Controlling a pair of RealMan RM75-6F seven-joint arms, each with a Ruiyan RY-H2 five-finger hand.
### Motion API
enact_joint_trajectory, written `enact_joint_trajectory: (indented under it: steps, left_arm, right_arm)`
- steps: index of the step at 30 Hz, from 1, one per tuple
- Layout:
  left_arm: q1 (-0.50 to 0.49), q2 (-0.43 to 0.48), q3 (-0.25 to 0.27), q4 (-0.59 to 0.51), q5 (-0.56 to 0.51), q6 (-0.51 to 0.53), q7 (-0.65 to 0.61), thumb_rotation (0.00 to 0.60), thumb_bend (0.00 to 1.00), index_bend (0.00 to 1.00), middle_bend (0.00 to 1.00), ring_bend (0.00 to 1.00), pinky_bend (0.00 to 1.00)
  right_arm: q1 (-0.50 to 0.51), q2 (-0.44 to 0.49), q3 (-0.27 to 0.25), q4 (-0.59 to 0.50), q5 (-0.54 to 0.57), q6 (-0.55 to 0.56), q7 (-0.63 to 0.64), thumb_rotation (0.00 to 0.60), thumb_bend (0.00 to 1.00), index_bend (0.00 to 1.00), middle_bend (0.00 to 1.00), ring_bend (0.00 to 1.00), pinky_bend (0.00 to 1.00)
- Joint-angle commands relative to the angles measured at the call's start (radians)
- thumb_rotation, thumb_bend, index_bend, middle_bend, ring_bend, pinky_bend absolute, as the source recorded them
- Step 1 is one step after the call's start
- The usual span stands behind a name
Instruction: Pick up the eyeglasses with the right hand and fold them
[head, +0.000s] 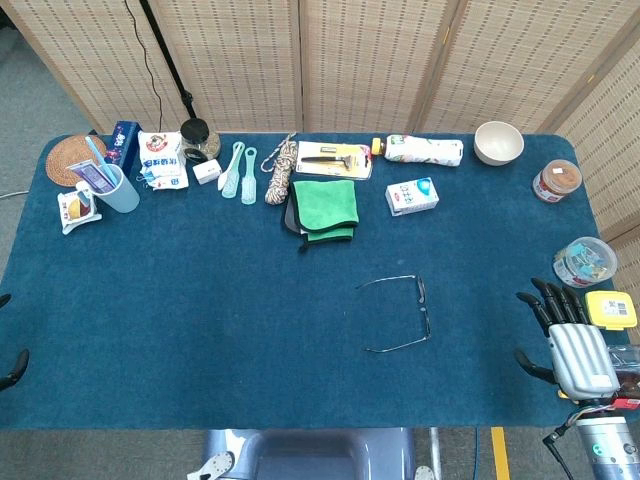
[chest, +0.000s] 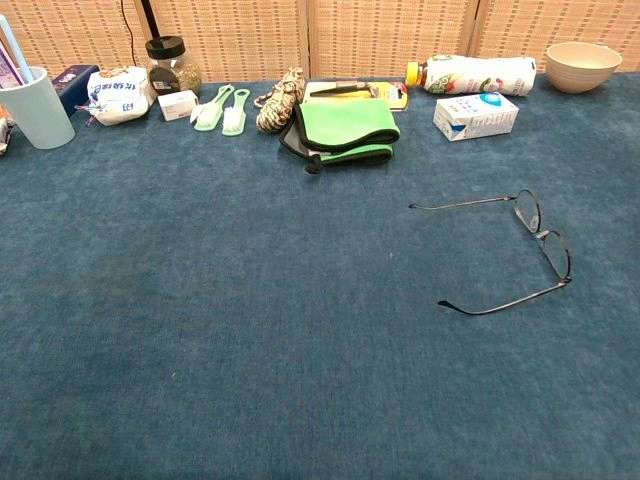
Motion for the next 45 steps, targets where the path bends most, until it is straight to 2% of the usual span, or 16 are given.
enact_joint_trajectory:
  steps: [1,12,18,22,32,45]
  left_arm:
    - [-0.001,-0.002,0.000,0.000,-0.001,-0.003,0.002,0.494,0.38,0.11,0.02,0.09,0.00]
    - [-0.002,0.004,-0.005,0.002,-0.001,0.005,-0.002,0.495,0.38,0.11,0.02,0.09,0.00]
    - [-0.004,0.006,-0.005,-0.003,0.002,0.003,-0.001,0.495,0.38,0.11,0.02,0.09,0.00]
    - [-0.008,0.008,-0.006,-0.006,0.000,-0.001,0.003,0.495,0.38,0.11,0.02,0.09,0.00]
    - [-0.017,0.019,-0.018,-0.019,-0.009,-0.002,0.019,0.495,0.38,0.11,0.02,0.09,0.00]
    - [-0.040,0.023,-0.030,-0.047,-0.018,-0.021,0.059,0.494,0.38,0.11,0.02,0.09,0.00]
  right_arm:
    - [0.002,-0.001,0.001,-0.001,0.003,-0.004,-0.002,0.600,0.29,0.17,0.06,0.03,0.00]
    - [0.005,0.006,0.001,-0.008,0.000,-0.005,0.012,0.600,0.29,0.17,0.06,0.04,0.00]
    - [0.011,-0.002,0.006,-0.006,-0.003,-0.008,0.030,0.600,0.29,0.15,0.08,0.08,0.12]
    - [0.025,-0.006,0.012,-0.004,0.000,-0.024,0.039,0.600,0.29,0.19,0.12,0.10,0.15]
    - [0.093,-0.009,0.042,0.008,0.040,-0.123,0.089,0.600,0.29,0.30,0.23,0.16,0.15]
    - [0.243,-0.022,0.094,0.048,0.132,-0.340,0.132,0.600,0.29,0.32,0.24,0.16,0.14]
